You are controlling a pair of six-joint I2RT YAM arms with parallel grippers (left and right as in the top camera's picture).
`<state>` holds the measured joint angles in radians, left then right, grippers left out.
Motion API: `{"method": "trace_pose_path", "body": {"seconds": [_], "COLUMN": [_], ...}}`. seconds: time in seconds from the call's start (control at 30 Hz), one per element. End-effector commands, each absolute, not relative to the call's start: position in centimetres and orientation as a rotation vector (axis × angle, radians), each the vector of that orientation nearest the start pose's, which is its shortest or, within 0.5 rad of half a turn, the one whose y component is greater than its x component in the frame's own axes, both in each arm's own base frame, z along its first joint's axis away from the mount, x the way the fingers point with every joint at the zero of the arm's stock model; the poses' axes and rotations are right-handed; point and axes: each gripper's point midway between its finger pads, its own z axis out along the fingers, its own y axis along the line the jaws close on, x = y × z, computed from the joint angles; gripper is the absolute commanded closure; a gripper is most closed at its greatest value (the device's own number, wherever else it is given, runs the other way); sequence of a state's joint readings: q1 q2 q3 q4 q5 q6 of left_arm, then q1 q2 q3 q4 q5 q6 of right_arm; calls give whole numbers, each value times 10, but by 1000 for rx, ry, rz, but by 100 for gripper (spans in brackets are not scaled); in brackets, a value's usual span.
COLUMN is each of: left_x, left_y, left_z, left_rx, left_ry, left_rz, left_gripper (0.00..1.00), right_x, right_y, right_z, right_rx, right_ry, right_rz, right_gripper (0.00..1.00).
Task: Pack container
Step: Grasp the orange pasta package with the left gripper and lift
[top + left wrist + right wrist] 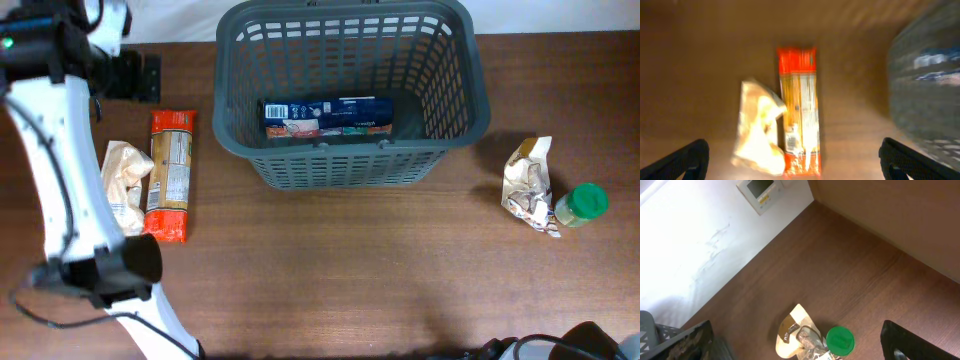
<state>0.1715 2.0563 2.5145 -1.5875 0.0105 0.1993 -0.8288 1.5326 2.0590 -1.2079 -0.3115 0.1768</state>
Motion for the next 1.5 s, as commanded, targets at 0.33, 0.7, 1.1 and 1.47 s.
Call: {"method": "trace_pose_path", "body": {"seconds": [0.33, 0.7, 1.1, 1.47], "left_x": [429, 408, 412, 398], "left_y": [78, 82, 90, 93], "left_z": [45, 2, -13, -38], "left_rx": [-100, -108, -120, -153], "left_ry": [3202, 3292, 3268, 3352], "left_rz": [-167, -130, -50, -10], "left_gripper": [9, 11, 39, 98], "right_x": [292, 292, 292, 292], "right_y": [-244, -244, -244, -244], "right_z": [403, 403, 403, 403], "right_rx": [922, 922, 922, 922], "right_ry": [2013, 2013, 2013, 2013], "right_rz": [-23, -23, -23, -23], "right_gripper": [1, 1, 1, 1]}}
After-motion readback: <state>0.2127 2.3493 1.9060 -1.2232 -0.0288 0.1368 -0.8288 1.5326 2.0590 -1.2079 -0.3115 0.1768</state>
